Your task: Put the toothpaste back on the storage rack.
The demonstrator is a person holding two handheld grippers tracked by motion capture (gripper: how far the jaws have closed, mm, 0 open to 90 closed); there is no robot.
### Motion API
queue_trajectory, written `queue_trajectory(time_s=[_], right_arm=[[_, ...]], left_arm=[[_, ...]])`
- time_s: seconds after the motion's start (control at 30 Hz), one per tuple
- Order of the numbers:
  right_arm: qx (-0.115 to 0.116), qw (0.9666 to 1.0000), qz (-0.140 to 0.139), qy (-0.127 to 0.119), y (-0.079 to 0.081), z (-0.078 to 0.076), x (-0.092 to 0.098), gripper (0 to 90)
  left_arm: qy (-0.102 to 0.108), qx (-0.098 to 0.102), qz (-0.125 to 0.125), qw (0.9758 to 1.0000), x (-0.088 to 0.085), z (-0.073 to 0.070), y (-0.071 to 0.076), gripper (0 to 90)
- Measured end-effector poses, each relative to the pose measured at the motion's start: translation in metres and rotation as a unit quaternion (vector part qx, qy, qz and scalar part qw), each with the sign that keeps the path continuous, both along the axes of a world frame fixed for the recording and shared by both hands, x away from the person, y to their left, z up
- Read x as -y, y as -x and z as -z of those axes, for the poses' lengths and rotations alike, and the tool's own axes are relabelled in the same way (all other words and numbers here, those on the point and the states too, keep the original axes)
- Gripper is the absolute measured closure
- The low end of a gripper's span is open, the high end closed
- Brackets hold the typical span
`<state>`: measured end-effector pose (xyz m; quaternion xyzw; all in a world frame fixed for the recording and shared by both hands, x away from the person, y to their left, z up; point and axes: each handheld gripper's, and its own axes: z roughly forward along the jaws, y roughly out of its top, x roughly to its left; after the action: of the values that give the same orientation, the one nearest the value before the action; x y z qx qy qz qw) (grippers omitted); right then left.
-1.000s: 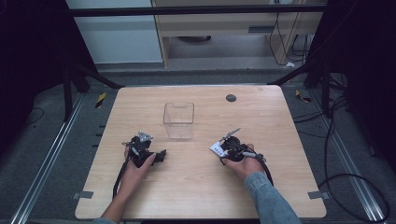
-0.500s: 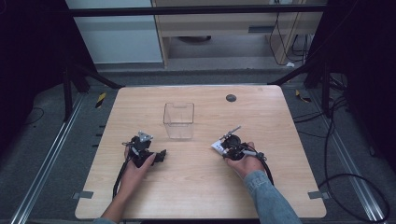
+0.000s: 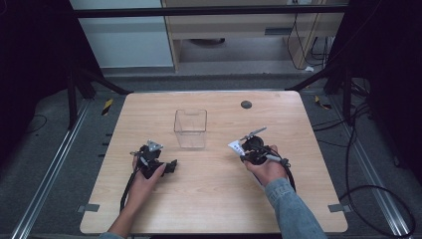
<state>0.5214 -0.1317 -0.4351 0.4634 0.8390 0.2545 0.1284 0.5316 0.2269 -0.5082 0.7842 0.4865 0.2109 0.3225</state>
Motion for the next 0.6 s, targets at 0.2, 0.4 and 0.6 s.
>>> queue_trajectory(time_s=[0.2,0.4,0.6], right_arm=[[0.036,0.9991,0.006,-0.024,-0.003,-0.024,0.004,78.8],[0.067,0.9968,0.011,-0.043,-0.007,-0.041,0.005,78.8],[0.093,0.9940,0.014,-0.056,-0.012,-0.049,0.002,78.8]], left_arm=[[0.000,0.000,0.000,1.0000,0.000,0.000,0.000,0.0],[0.000,0.000,0.000,1.0000,0.000,0.000,0.000,0.0],[-0.001,0.000,0.000,1.0000,0.000,0.000,0.000,0.0]])
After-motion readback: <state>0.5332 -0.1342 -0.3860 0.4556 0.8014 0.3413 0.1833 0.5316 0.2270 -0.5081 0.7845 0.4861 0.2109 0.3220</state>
